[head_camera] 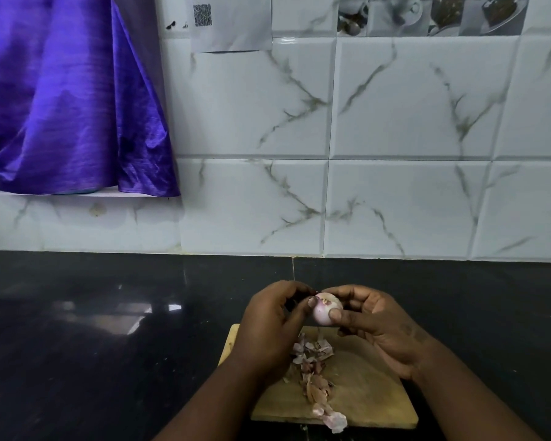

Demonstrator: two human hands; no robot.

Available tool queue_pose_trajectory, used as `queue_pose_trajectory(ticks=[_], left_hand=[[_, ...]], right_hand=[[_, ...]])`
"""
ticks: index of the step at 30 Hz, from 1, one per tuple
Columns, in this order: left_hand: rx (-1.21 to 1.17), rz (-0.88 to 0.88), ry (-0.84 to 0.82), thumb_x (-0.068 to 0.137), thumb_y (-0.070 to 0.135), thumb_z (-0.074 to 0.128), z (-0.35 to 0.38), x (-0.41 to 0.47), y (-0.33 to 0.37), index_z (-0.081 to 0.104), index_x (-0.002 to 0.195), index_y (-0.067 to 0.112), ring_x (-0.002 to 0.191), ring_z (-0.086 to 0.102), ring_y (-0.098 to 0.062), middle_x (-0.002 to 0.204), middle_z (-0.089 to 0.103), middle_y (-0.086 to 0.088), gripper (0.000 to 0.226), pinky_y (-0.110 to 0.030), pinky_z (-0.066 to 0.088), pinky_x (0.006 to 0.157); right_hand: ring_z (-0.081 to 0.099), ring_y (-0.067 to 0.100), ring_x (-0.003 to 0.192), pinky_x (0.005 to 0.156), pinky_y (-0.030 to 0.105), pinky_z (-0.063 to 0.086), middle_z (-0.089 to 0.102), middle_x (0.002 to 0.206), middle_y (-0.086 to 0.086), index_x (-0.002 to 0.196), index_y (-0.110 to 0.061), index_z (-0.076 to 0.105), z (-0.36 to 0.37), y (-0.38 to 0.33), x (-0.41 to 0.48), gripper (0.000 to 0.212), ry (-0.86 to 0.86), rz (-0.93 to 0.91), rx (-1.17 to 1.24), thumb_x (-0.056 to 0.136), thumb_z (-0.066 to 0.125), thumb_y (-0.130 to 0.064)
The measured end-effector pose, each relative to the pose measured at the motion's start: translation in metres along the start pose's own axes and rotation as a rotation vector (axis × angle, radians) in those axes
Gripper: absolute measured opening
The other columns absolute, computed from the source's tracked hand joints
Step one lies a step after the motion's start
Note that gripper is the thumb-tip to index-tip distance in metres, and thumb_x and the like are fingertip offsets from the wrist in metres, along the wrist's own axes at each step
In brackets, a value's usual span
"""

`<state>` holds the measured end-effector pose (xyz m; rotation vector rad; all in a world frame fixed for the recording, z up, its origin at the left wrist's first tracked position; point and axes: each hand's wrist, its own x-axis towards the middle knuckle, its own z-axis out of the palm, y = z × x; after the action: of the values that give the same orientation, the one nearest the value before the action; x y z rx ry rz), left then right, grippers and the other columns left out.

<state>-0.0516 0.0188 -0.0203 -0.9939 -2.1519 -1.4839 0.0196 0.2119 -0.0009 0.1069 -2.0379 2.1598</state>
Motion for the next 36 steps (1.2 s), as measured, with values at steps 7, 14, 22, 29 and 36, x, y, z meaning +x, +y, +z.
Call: queue_pose_trajectory(ticks=[7, 14, 22, 29, 36], left_hand=[[0.145, 0.088, -0.041, 0.099, 0.019, 0.07, -0.004, 0.001, 0.0, 0.081, 0.112, 0.029, 0.095, 0.069, 0.0, 0.101, 0.076, 0.017, 0.02, -0.027, 0.058, 0.082], [0.121, 0.046, -0.055, 0.099, 0.021, 0.07, -0.003, 0.001, -0.001, 0.081, 0.11, 0.028, 0.093, 0.069, -0.001, 0.099, 0.076, 0.015, 0.017, -0.028, 0.059, 0.081], [0.234, 0.114, -0.035, 0.097, 0.024, 0.069, -0.005, 0.003, 0.002, 0.081, 0.107, 0.024, 0.087, 0.068, -0.005, 0.097, 0.077, 0.009, 0.016, -0.03, 0.056, 0.076], [0.268, 0.184, 0.046, 0.093, 0.03, 0.066, -0.005, 0.004, 0.003, 0.08, 0.103, 0.022, 0.08, 0.068, -0.006, 0.091, 0.077, 0.008, 0.019, -0.028, 0.056, 0.07], [0.211, 0.165, 0.104, 0.091, 0.023, 0.072, -0.003, 0.003, 0.002, 0.08, 0.099, 0.021, 0.079, 0.067, -0.005, 0.09, 0.077, 0.009, 0.012, -0.023, 0.055, 0.067]], right_hand=[[0.071, 0.032, 0.1, 0.082, 0.037, 0.059, 0.074, 0.117, 0.025, 0.115, -0.003, 0.075, -0.003, 0.001, -0.002, 0.033, -0.072, 0.062, 0.019, 0.084, 0.08, -0.011], [0.07, 0.037, 0.104, 0.083, 0.039, 0.061, 0.071, 0.119, 0.031, 0.118, 0.003, 0.072, -0.004, 0.008, 0.001, 0.033, -0.075, 0.064, 0.125, 0.089, 0.07, -0.013], [0.072, 0.04, 0.105, 0.087, 0.043, 0.062, 0.072, 0.115, 0.03, 0.112, 0.001, 0.073, -0.003, 0.014, 0.006, 0.073, -0.056, -0.013, 0.076, 0.055, 0.099, -0.035], [0.071, 0.04, 0.108, 0.087, 0.041, 0.06, 0.073, 0.116, 0.025, 0.114, -0.003, 0.074, 0.002, 0.012, 0.005, 0.073, -0.049, -0.07, 0.03, 0.056, 0.098, -0.04], [0.072, 0.04, 0.104, 0.082, 0.038, 0.062, 0.073, 0.115, 0.028, 0.115, -0.001, 0.073, 0.006, 0.012, 0.004, 0.074, -0.033, -0.086, 0.055, 0.056, 0.099, -0.037]])
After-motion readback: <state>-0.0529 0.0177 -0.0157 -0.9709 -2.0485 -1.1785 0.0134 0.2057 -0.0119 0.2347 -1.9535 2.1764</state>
